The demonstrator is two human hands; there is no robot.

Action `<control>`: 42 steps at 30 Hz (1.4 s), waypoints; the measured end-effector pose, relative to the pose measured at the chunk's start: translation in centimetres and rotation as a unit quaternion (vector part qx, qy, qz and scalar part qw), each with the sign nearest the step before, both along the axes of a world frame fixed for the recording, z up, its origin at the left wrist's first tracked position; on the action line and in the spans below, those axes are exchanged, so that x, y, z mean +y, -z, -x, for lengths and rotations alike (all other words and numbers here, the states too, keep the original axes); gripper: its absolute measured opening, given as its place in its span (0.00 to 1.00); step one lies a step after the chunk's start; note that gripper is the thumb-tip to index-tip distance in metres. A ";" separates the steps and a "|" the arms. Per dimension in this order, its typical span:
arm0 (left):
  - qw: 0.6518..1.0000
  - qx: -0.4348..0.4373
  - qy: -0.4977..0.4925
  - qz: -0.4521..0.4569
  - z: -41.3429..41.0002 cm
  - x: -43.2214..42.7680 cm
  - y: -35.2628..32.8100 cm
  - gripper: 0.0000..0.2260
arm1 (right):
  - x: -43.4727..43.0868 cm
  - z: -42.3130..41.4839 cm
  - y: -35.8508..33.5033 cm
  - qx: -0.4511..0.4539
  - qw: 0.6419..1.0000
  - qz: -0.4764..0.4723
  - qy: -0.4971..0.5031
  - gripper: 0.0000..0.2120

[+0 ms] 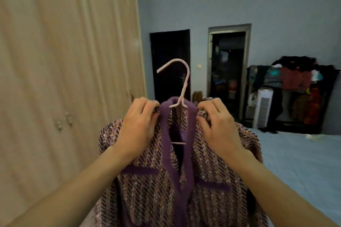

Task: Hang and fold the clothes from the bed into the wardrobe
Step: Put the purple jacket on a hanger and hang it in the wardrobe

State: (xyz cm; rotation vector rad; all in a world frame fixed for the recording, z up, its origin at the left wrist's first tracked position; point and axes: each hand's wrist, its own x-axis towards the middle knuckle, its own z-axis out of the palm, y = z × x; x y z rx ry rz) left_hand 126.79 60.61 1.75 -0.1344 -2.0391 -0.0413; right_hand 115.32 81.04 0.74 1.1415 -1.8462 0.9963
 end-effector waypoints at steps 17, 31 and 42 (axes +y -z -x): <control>0.973 -0.012 -0.229 -0.009 -25.0 -9.7 -0.4 0.10 | -17.2 -17.4 -0.2 -0.007 0.976 0.007 -0.217 0.09; 0.932 0.012 -0.359 -0.041 -48.4 -22.6 1.9 0.11 | -34.9 -38.4 0.7 -0.026 0.935 -0.016 -0.352 0.09; 0.879 -0.031 -0.474 -0.030 -57.9 -29.7 3.4 0.09 | -47.9 -46.1 3.6 -0.062 0.881 -0.031 -0.469 0.10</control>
